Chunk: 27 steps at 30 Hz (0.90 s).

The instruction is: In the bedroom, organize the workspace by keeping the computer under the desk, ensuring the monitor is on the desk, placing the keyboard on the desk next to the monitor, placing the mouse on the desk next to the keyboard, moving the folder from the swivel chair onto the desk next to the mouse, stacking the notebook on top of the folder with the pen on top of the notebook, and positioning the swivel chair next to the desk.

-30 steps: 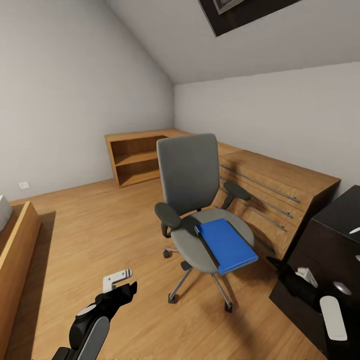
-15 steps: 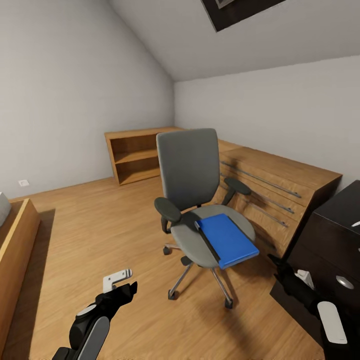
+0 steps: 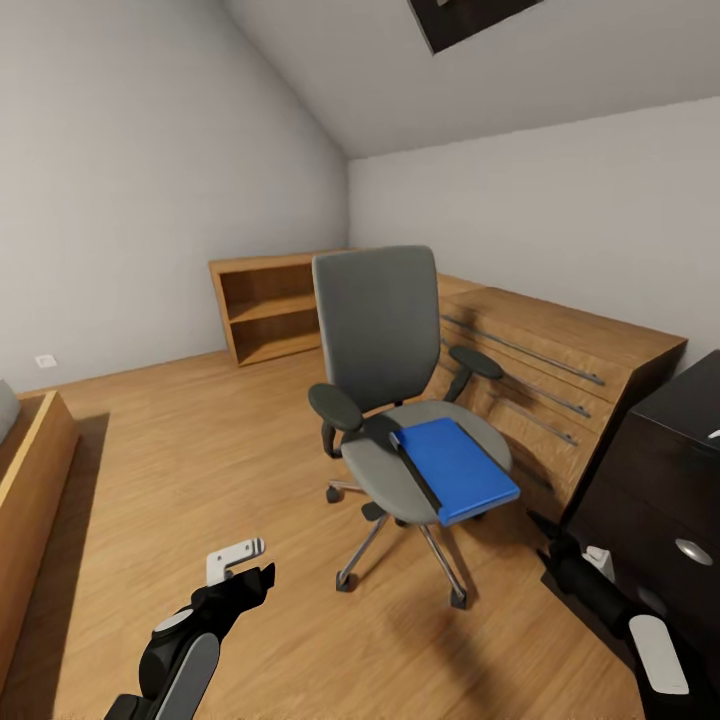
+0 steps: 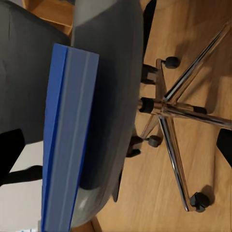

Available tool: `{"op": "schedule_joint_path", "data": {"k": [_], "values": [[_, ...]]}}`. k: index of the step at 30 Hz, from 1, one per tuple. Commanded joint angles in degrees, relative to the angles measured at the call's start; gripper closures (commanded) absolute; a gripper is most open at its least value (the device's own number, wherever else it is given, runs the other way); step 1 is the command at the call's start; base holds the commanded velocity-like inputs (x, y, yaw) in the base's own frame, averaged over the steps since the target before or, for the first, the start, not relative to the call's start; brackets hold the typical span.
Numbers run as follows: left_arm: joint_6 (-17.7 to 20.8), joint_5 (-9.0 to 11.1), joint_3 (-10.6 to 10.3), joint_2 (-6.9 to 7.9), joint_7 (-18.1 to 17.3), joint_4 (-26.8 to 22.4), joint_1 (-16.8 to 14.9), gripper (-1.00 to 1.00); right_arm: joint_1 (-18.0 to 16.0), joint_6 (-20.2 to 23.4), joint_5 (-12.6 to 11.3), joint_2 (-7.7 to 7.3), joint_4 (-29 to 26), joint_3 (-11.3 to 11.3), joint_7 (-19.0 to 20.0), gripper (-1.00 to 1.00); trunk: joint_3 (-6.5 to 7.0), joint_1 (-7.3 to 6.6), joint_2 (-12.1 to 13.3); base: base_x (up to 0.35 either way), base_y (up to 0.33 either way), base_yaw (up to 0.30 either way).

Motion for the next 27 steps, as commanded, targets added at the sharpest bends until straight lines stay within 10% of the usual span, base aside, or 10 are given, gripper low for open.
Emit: {"op": "schedule_joint_path", "data": {"k": [1, 27], "values": [[0.09, 0.55, -0.07, 0.02, 0.54, -0.07, -0.04, -1.00, -0.05, 0.46, -0.20, 0.01, 0.00, -0.17, 0.08, -1.00, -0.24, 0.21, -0.44, 0.000, 0.000, 0.000], [0.28, 0.66, -0.07, 0.10, 0.37, 0.46, -0.04, -1.00, -0.05, 0.46, -0.13, 0.30, -0.49, 3.11, 4.96, -1.00, -2.03, 2.41, -4.45, 0.000, 0.000, 0.000]]}}
